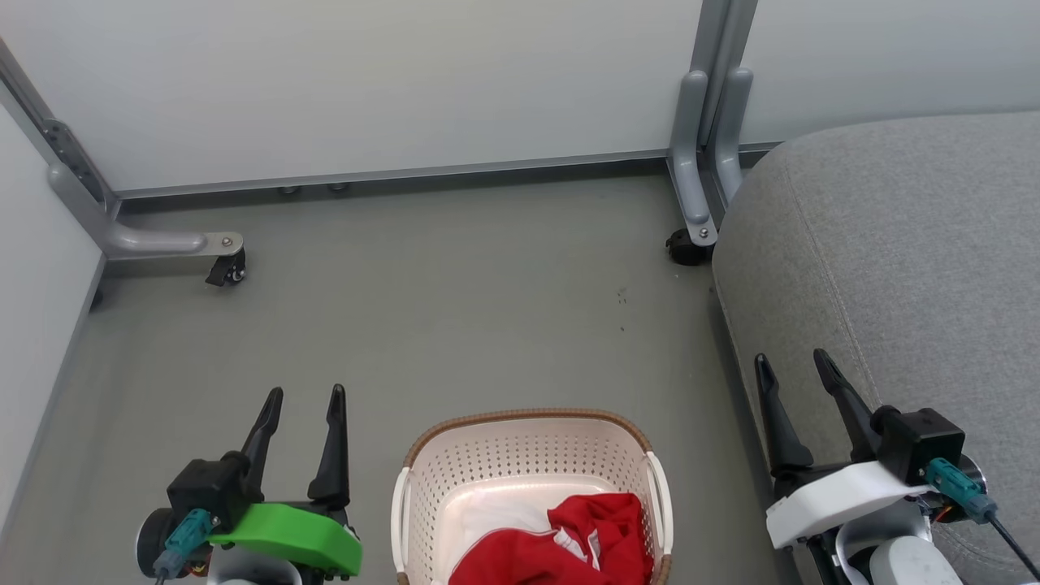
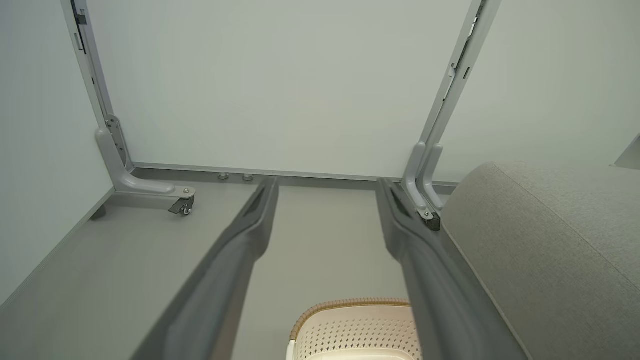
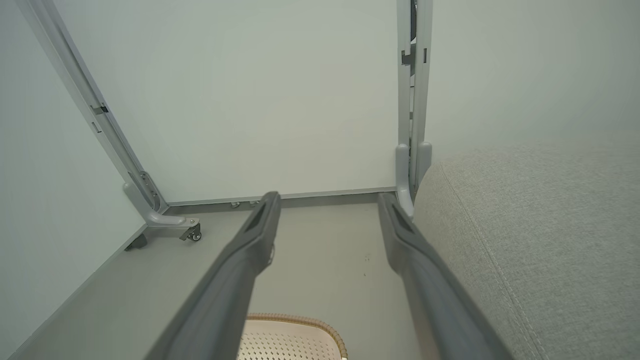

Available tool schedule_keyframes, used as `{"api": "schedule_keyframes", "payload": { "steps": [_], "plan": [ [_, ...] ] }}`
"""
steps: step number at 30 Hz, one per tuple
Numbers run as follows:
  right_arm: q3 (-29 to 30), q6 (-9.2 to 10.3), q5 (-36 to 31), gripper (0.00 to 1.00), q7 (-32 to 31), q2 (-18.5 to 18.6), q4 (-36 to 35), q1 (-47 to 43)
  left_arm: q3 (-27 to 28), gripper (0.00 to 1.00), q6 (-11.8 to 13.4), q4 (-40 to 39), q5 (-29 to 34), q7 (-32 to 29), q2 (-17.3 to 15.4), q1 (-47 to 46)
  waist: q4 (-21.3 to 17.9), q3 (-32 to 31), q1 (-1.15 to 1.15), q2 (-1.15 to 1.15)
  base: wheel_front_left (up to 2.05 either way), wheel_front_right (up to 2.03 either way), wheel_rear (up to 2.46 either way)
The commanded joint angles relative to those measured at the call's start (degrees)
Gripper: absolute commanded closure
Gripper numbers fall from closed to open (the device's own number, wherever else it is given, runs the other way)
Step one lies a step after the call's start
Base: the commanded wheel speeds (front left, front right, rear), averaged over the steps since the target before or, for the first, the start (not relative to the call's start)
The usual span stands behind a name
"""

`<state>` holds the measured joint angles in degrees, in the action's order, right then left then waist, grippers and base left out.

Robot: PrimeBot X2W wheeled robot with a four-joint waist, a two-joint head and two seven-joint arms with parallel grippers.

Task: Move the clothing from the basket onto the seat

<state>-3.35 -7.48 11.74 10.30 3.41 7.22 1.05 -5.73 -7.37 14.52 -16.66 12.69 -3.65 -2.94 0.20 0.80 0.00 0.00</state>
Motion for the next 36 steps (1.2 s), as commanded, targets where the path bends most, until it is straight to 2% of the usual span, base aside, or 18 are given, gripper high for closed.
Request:
{"api": "schedule_keyframes", "payload": {
  "steps": [1,21,36],
  "plan": [
    [0.0,-0.02,-1.5,0.00,0.5,0.0,-0.5,-0.8,0.2,0.00,-0.2,0.0,1.5,0.5,0.0,0.3,0.0,0.1,0.00,0.00,0.00,0.00,0.00],
    [0.5,-0.01,-8.2,0.00,1.6,-0.4,-1.5,-1.3,0.5,0.00,-0.2,1.4,9.5,2.6,0.5,0.6,0.0,0.8,0.00,0.00,0.00,0.00,0.00],
    [1.3,-0.01,-7.4,0.00,1.4,-0.4,-1.8,-1.1,1.4,0.00,-0.2,1.8,9.4,2.5,0.7,0.4,0.0,1.1,0.00,0.00,0.00,0.00,0.00]
  ]
}}
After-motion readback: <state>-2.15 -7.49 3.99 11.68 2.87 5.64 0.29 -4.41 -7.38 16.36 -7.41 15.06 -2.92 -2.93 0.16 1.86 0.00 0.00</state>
